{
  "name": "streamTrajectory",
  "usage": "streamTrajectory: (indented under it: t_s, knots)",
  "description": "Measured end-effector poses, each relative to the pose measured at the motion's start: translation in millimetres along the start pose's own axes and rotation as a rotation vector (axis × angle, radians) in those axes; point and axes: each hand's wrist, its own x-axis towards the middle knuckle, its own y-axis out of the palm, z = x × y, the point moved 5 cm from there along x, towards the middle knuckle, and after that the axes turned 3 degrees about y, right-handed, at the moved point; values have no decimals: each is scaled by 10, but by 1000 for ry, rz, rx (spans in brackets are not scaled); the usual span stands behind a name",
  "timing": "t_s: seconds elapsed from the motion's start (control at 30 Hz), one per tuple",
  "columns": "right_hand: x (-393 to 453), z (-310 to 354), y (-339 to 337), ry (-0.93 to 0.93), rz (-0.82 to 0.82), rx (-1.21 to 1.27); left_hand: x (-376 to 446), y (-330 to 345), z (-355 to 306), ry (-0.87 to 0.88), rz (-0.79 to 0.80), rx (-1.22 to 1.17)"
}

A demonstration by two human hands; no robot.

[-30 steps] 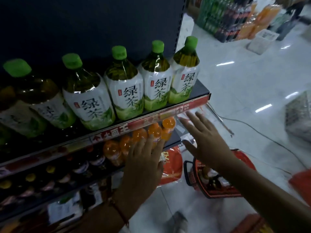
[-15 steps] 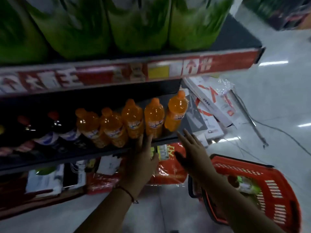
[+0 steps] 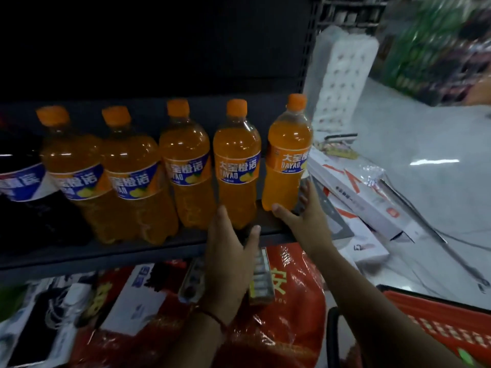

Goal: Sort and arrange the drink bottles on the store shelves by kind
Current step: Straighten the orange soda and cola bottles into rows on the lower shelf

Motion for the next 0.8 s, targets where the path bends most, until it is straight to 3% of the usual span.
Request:
streamTrajectory:
  t_s: [0.17,0.3,0.57,0.8]
  knots:
    - [146,-122,81,-72,8,-67,101,48,90,73,-121,186]
    - [138,-97,41,-120,-60,-86,182,79,158,44,-161,190]
    - [116,-185,-75,-121,-40,-90,216,147,16,2,-246,192]
    - [83,-217,-87,-149,-25,-78,276,277,-29,39,-226,157]
